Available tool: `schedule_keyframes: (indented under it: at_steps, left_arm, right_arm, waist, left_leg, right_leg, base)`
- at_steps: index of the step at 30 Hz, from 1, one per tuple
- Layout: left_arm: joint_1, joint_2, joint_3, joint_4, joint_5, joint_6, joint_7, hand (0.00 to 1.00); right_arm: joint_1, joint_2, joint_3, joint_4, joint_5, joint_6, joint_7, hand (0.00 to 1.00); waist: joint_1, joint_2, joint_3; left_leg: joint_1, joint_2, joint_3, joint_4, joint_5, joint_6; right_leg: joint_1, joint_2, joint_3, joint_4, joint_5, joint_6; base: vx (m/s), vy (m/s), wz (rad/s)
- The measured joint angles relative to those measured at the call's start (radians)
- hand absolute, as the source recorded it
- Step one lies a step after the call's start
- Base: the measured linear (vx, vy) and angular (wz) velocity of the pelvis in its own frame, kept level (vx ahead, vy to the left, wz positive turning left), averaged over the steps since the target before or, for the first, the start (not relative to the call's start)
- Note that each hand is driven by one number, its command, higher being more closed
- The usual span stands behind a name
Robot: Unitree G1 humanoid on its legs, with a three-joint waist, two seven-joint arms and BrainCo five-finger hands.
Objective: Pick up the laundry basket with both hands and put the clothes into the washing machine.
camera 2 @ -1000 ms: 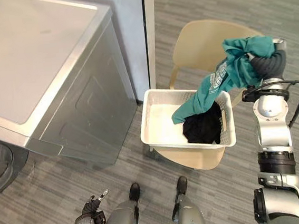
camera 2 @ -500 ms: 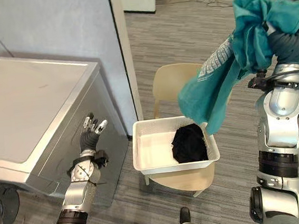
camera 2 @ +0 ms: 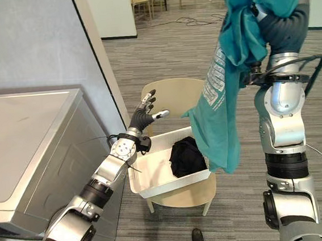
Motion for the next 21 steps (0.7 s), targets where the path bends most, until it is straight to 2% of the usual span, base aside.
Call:
schedule_keyframes:
  at_steps: [4, 9, 21]
  left_arm:
    - [-0.077, -0.021, -0.03, 0.03, -0.001, 0.0, 0.0, 0.0]
    - [-0.153, -0.031, -0.078, 0.066, -0.001, 0.001, 0.0, 0.0]
    - [-0.3, -0.046, -0.134, 0.086, -0.011, 0.005, -0.002, 0.0]
  right_arm:
    - [-0.007, 0.017, 0.035, -0.001, 0.003, -0.01, 0.019, 1.0]
    - [-0.007, 0.086, 0.099, -0.001, 0.033, -0.01, 0.046, 1.0]
    - [-0.005, 0.118, 0.142, -0.004, 0.044, -0.011, 0.1, 1.0]
  waist:
    - [0.0, 0.0, 0.0]
    - [-0.02, 0.001, -0.001]
    - [-0.03, 0.001, -0.001]
  left_leg:
    - [0.007, -0.004, 0.002, -0.004, 0.0, 0.0]
    - [0.009, -0.006, 0.004, -0.004, 0.0, 0.0]
    - [0.016, -0.007, 0.021, -0.006, 0.0, 0.0]
  right_leg:
    - [0.004, -0.002, 0.005, 0.0, 0.001, 0.002]
    - [0.005, -0.004, 0.008, 0.0, 0.002, 0.003]
    - [0.01, -0.003, 0.027, -0.018, 0.011, 0.004]
  base:
    - [0.0, 0.0, 0.0]
    - [0.0, 0.001, -0.01]
    - [-0.02, -0.003, -0.04]
